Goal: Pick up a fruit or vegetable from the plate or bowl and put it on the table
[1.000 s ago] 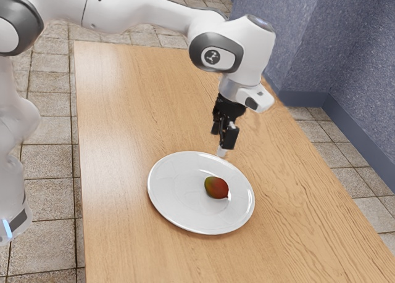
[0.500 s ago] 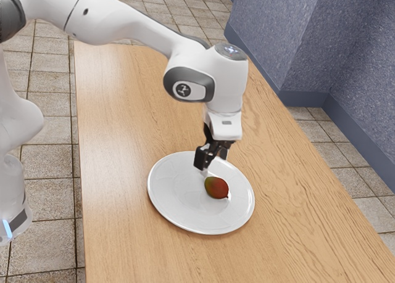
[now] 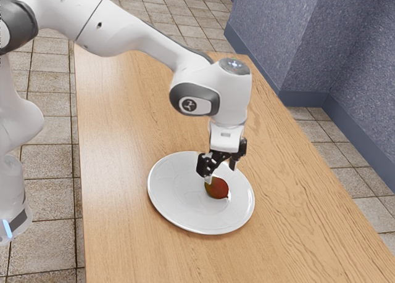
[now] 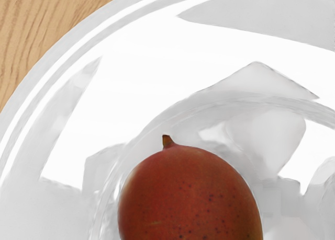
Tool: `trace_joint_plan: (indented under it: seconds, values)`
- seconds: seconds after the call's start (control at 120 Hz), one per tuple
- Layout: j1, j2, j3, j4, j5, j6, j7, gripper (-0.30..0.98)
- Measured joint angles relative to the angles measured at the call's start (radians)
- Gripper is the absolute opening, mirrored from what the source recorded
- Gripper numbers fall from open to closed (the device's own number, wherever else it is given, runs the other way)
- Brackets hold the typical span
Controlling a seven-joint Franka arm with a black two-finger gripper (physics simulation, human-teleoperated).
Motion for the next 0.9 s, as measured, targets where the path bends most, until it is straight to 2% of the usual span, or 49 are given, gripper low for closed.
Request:
trace_joint_plan:
  seconds: [0.583, 0.65, 0.792, 0.9]
  values:
    - [-0.005, 0.062, 0.000, -0.039, -0.103, 0.050, 0.146, 0.60]
    - [-0.005, 0.061, 0.001, -0.041, -0.110, 0.051, 0.154, 0.53]
    - [0.004, 0.059, -0.001, -0.038, -0.149, 0.061, 0.166, 0.24]
    - [0.013, 0.061, -0.002, -0.038, -0.174, 0.072, 0.169, 0.22]
